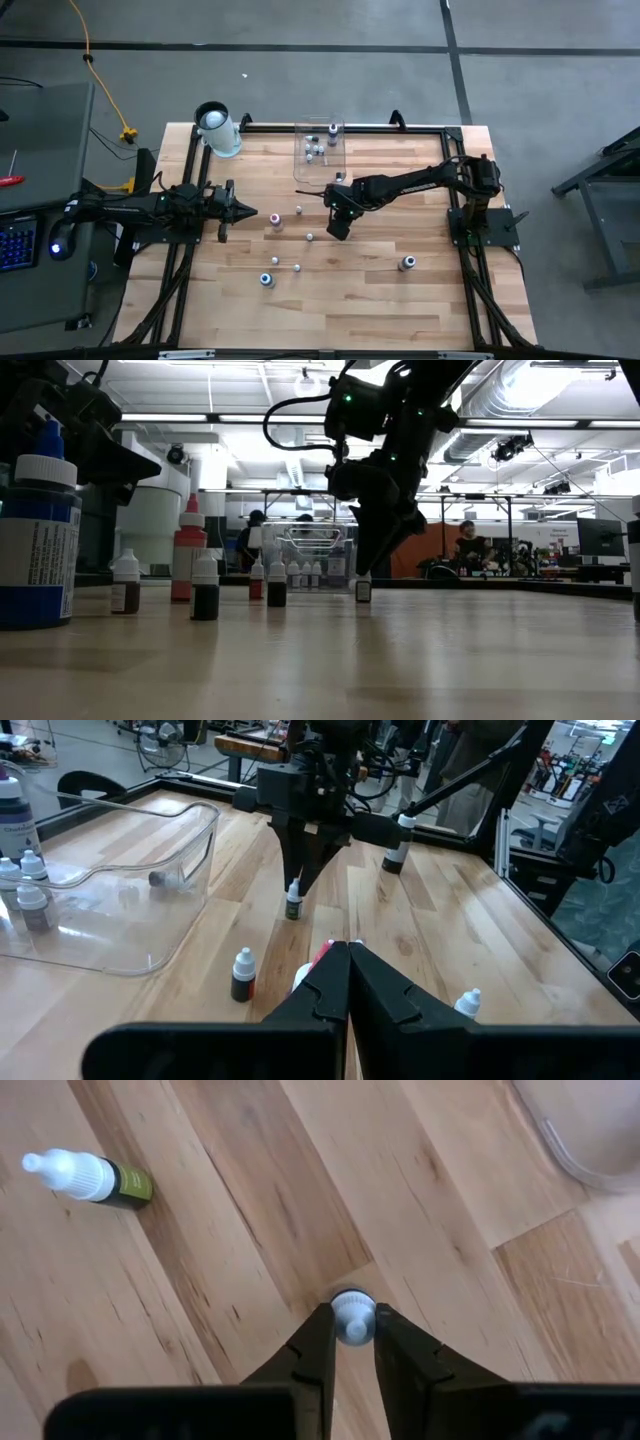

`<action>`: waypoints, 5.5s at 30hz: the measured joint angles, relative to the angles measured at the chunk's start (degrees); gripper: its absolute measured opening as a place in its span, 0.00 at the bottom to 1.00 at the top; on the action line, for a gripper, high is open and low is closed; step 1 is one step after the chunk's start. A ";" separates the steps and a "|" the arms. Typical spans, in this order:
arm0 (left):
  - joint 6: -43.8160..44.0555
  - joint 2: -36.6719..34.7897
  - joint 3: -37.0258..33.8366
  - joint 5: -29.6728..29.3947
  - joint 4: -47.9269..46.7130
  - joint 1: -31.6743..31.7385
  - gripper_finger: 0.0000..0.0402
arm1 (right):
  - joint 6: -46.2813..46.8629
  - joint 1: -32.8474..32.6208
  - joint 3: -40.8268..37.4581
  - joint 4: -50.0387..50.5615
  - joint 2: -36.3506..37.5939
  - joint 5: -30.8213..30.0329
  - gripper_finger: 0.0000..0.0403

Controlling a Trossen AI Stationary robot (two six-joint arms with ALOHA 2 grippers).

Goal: Pick & Place food coloring
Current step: Put the small green food coloring bottle into the container

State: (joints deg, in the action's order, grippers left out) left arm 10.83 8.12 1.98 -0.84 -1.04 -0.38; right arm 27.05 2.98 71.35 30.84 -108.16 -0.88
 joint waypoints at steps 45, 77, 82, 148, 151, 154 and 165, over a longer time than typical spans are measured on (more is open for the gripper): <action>0.00 -0.01 0.00 0.04 0.00 0.00 0.00 | -13.25 9.54 25.37 17.27 19.36 -10.74 0.10; 0.00 0.00 0.00 0.26 0.00 -0.01 0.00 | 5.94 22.43 43.87 21.84 -18.66 0.15 0.10; 0.00 -0.01 0.00 0.26 0.00 -0.01 0.00 | 7.06 22.58 43.89 19.93 -20.58 0.81 0.10; 0.00 0.00 0.00 0.11 0.00 -0.02 0.00 | -19.15 21.73 44.48 17.79 -26.73 -0.69 0.19; 0.00 0.00 0.00 0.11 0.00 0.00 0.00 | -19.13 21.73 44.48 17.85 -26.73 -0.17 0.20; 0.00 -0.02 0.00 0.11 0.00 0.00 0.00 | -18.55 21.73 44.48 17.85 -26.73 0.17 0.20; 0.00 0.00 0.00 0.15 0.02 0.00 0.00 | -18.10 21.75 44.52 18.18 -26.53 1.77 0.20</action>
State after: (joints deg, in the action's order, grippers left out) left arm 10.83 8.12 1.98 -0.69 -1.02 -0.38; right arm 8.95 24.73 115.87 49.01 -134.69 0.90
